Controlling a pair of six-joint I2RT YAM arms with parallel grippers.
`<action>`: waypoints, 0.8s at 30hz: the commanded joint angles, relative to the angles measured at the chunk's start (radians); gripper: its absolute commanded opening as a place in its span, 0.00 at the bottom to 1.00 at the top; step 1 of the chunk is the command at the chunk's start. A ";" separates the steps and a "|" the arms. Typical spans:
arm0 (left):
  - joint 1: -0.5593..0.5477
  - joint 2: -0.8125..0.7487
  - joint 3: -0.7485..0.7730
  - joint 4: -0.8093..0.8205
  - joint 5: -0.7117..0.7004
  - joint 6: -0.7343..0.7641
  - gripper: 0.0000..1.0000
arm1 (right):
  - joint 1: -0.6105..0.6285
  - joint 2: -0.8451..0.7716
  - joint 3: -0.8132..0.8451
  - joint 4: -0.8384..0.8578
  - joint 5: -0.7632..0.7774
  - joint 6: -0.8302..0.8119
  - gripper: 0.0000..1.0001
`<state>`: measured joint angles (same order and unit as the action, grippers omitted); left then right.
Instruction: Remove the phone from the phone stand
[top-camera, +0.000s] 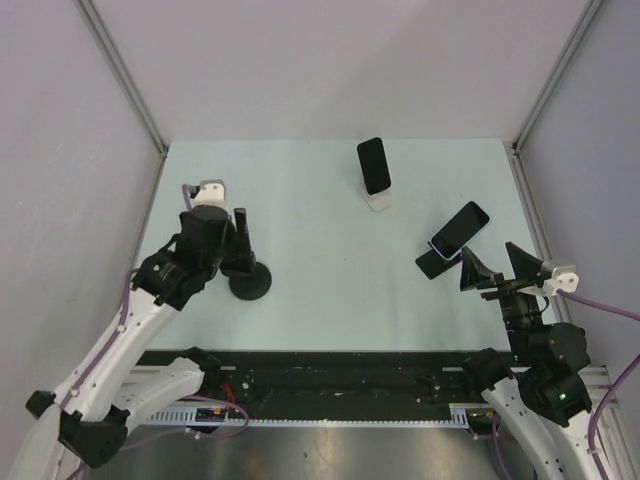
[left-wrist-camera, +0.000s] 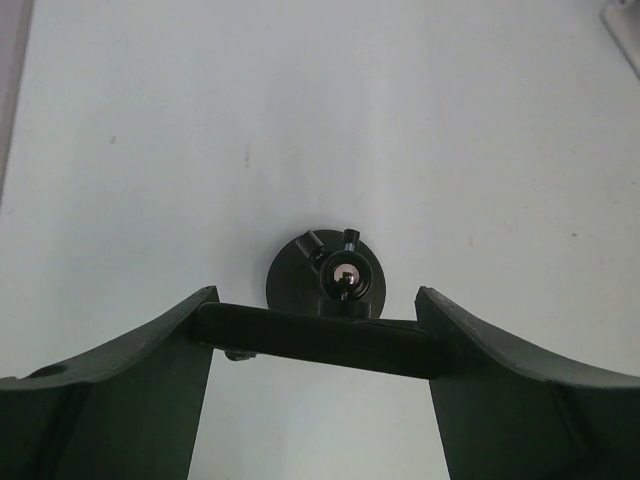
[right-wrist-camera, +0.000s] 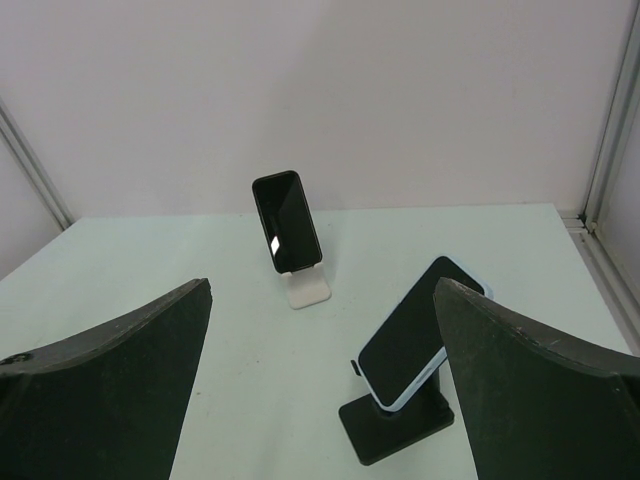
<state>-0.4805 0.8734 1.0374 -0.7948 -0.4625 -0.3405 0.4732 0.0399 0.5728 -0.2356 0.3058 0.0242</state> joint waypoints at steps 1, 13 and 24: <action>-0.085 0.058 0.088 0.241 0.019 -0.014 0.43 | -0.008 -0.009 0.019 0.021 -0.025 -0.021 1.00; -0.213 0.283 0.187 0.457 0.234 0.026 0.44 | -0.018 0.011 0.009 0.035 -0.112 -0.045 1.00; -0.239 0.371 0.214 0.485 0.369 0.103 0.61 | -0.021 0.084 0.024 0.048 -0.214 -0.049 1.00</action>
<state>-0.7132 1.2575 1.1709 -0.4488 -0.1715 -0.2687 0.4561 0.0944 0.5724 -0.2260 0.1455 -0.0181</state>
